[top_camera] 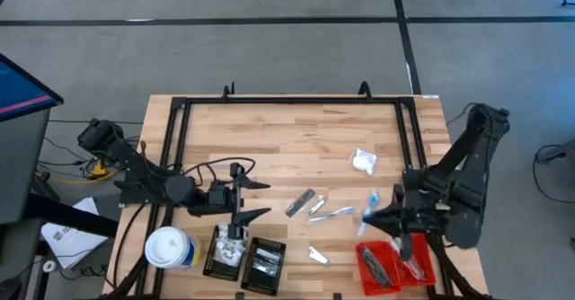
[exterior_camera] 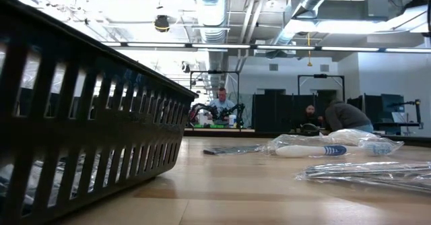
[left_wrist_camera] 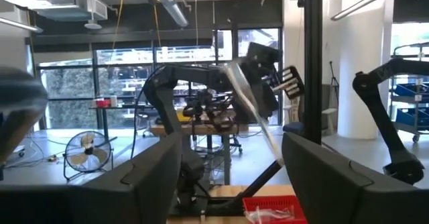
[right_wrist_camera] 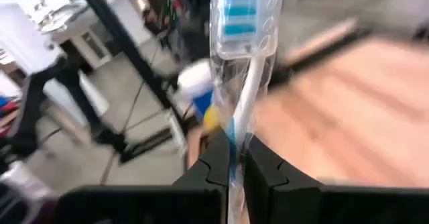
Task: Pick & Place Travel size toiletries
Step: Put the blue toothbrush into the right red bin
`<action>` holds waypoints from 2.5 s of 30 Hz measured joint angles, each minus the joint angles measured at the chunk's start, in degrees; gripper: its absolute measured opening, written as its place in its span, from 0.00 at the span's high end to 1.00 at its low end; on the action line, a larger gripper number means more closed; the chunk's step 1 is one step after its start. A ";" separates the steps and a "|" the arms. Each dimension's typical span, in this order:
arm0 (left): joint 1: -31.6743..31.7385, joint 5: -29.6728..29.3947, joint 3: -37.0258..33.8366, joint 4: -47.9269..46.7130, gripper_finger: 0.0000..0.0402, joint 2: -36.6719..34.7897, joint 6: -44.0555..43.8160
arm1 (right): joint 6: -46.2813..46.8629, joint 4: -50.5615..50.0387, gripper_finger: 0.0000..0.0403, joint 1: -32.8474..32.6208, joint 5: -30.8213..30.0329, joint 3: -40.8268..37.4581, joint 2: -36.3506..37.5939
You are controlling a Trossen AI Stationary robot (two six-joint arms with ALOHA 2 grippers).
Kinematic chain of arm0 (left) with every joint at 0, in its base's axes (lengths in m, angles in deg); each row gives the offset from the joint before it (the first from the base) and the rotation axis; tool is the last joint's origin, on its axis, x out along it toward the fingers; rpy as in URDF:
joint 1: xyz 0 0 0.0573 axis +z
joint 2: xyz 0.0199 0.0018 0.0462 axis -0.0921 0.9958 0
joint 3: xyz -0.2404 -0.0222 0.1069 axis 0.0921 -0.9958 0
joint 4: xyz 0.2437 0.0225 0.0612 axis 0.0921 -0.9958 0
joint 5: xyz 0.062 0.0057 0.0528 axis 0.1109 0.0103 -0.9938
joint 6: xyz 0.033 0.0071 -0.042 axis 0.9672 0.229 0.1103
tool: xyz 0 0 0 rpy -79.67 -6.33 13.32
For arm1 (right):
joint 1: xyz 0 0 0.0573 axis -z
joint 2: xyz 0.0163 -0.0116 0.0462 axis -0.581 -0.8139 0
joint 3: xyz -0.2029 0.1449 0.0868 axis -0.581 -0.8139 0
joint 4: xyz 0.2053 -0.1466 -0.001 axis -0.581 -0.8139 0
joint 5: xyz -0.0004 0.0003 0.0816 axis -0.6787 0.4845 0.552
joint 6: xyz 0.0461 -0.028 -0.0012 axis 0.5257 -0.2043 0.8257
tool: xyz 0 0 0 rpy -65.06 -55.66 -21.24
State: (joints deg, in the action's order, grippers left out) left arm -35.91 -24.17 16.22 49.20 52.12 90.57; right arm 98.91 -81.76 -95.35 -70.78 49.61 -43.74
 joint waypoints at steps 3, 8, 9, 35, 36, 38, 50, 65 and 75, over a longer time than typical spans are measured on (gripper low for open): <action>0.11 0.00 0.00 0.01 0.39 0.01 -0.05 | 13.18 -8.28 0.98 -0.97 4.21 -0.01 -0.78; 0.11 0.00 0.00 -0.10 0.40 0.00 -0.20 | 31.54 -18.25 0.98 -0.05 18.56 -0.02 -5.59; 0.11 0.01 0.00 -0.20 0.40 0.01 -0.19 | 35.91 -20.57 0.98 -0.09 21.61 -0.02 -6.72; 0.11 0.02 -0.02 -0.95 0.40 0.01 -0.67 | 69.30 -76.33 0.96 -12.51 54.49 29.29 -38.64; 0.11 0.02 -0.02 -0.97 0.40 0.01 -0.67 | 69.13 -75.92 0.95 -12.74 53.87 29.29 -39.12; 0.11 0.02 -0.02 -0.97 0.40 0.01 -0.68 | 68.66 -75.10 0.95 -13.29 52.96 29.24 -39.71; 0.11 0.50 -0.02 -1.28 0.40 0.01 -0.70 | 69.11 -68.50 0.95 -13.34 49.18 25.24 -40.27; 0.11 0.50 -0.02 -1.58 0.40 0.01 -0.68 | 75.39 -59.92 0.87 -14.68 55.39 18.78 -40.21; 0.11 0.49 -0.03 -1.60 0.40 0.01 -0.59 | 77.07 -62.06 0.55 -12.81 60.47 20.06 -40.33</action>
State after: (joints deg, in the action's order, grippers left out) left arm -35.81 -23.68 16.18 47.60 52.13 89.98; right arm 175.99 -143.83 -108.16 -10.32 69.67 -84.07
